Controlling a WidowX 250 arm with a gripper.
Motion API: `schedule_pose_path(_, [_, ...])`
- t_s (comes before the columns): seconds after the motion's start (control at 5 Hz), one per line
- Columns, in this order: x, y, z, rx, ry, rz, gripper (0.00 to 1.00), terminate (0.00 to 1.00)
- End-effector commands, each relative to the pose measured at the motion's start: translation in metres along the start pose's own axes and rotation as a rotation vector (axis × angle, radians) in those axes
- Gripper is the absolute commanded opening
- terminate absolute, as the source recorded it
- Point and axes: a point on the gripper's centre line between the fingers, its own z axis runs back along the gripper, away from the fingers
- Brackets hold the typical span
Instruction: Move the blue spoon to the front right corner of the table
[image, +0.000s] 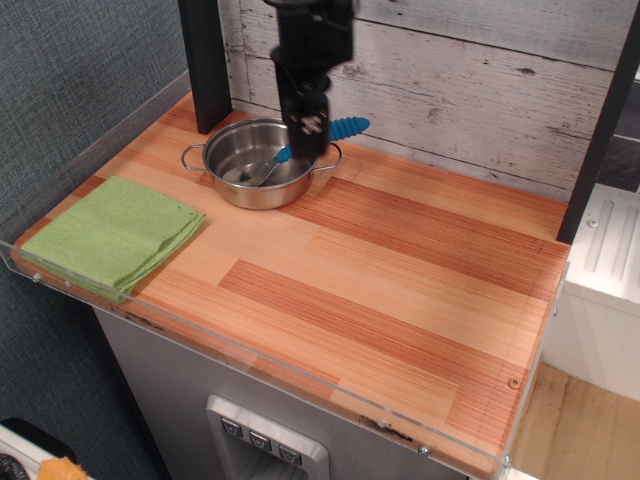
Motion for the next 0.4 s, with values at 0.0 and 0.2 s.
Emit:
schedule_pose_path(0.0, [-0.012, 0.048, 0.008, 0.077, -0.032, 0.043, 1.0, 0.0])
schedule_pose_path(0.2, [-0.015, 0.06, -0.005, 0.077, -0.029, 0.066, 1.0, 0.0])
